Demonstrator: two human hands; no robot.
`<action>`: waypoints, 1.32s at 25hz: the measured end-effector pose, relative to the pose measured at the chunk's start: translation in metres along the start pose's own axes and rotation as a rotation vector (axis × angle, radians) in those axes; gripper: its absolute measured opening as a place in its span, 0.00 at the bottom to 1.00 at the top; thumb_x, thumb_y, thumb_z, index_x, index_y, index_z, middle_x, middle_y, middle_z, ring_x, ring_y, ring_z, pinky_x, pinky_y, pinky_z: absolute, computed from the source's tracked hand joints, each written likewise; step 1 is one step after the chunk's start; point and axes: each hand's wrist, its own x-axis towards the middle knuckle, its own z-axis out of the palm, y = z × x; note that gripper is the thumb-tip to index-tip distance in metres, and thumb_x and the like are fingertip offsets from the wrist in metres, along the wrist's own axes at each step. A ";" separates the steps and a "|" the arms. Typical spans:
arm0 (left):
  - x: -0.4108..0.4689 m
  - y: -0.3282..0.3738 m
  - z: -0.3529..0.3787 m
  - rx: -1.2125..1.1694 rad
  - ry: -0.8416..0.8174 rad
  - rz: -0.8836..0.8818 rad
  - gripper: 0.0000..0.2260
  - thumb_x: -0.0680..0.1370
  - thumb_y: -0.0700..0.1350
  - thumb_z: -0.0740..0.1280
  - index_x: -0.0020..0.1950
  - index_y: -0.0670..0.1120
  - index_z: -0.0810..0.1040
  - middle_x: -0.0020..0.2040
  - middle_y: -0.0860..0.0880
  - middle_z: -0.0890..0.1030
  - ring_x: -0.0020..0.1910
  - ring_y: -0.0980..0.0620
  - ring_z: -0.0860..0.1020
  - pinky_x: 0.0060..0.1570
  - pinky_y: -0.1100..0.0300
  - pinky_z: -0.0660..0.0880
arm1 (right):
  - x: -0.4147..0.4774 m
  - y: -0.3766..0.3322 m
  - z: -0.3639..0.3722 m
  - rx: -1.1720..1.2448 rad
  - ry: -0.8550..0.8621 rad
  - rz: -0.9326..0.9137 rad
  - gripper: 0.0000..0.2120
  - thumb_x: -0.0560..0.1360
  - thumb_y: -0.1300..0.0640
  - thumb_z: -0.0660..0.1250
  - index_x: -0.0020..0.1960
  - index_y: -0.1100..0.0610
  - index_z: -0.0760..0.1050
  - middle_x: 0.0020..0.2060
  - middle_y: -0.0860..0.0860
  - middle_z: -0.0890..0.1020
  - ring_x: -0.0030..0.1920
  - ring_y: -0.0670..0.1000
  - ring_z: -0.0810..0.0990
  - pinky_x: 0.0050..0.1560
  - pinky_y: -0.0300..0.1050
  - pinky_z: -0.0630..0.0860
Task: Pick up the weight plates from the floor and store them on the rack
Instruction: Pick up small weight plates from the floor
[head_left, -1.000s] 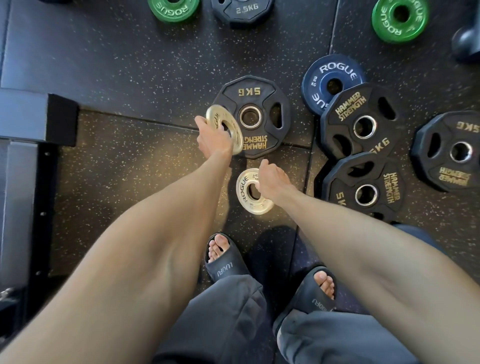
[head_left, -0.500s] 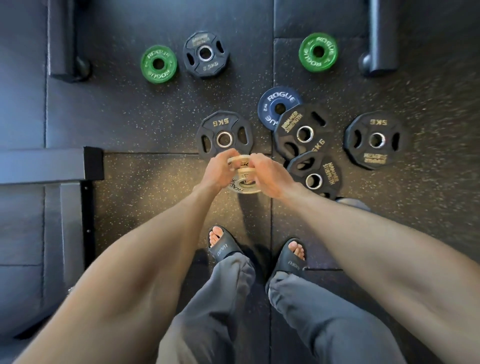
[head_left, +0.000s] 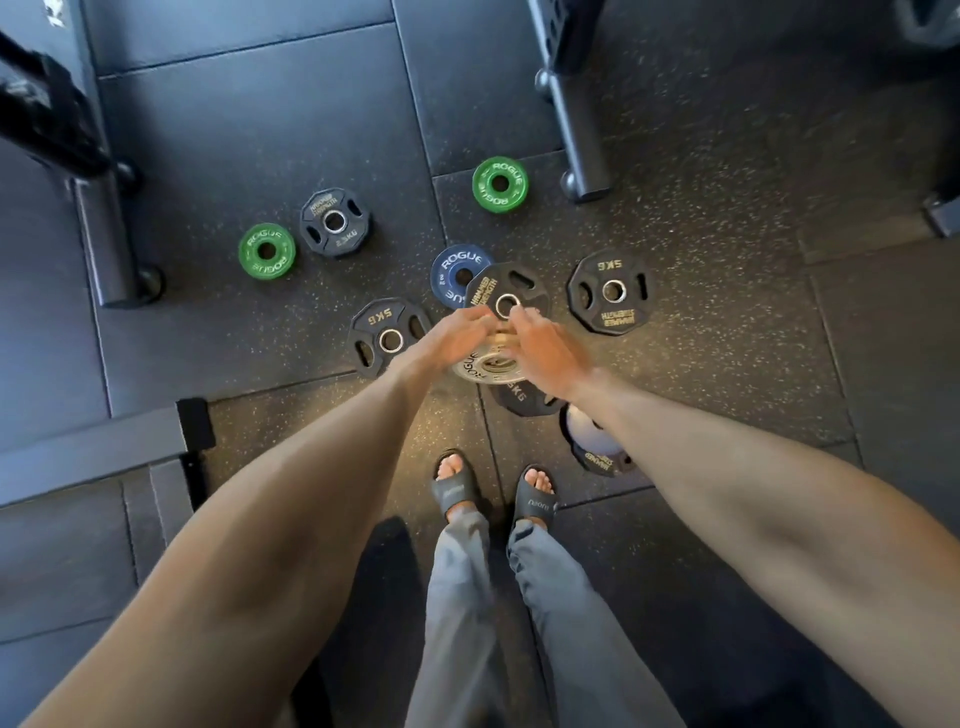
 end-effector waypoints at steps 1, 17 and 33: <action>-0.006 0.020 -0.002 0.039 -0.024 0.004 0.06 0.78 0.42 0.60 0.48 0.48 0.77 0.44 0.51 0.78 0.47 0.49 0.75 0.42 0.57 0.71 | -0.006 -0.002 -0.019 0.012 -0.009 0.036 0.11 0.79 0.55 0.68 0.54 0.59 0.69 0.52 0.58 0.80 0.48 0.60 0.82 0.39 0.48 0.72; -0.041 0.226 0.017 0.433 -0.094 0.353 0.10 0.69 0.37 0.76 0.46 0.48 0.81 0.40 0.47 0.81 0.39 0.52 0.76 0.42 0.58 0.72 | -0.095 0.037 -0.219 0.301 0.076 0.370 0.15 0.76 0.54 0.70 0.56 0.52 0.64 0.45 0.54 0.81 0.45 0.56 0.81 0.45 0.56 0.78; 0.087 0.323 0.166 0.247 0.273 -0.139 0.14 0.77 0.37 0.63 0.61 0.40 0.80 0.58 0.44 0.81 0.58 0.45 0.79 0.51 0.59 0.74 | -0.061 0.292 -0.233 0.209 -0.193 0.161 0.07 0.80 0.57 0.67 0.55 0.57 0.72 0.45 0.57 0.82 0.44 0.56 0.79 0.41 0.49 0.73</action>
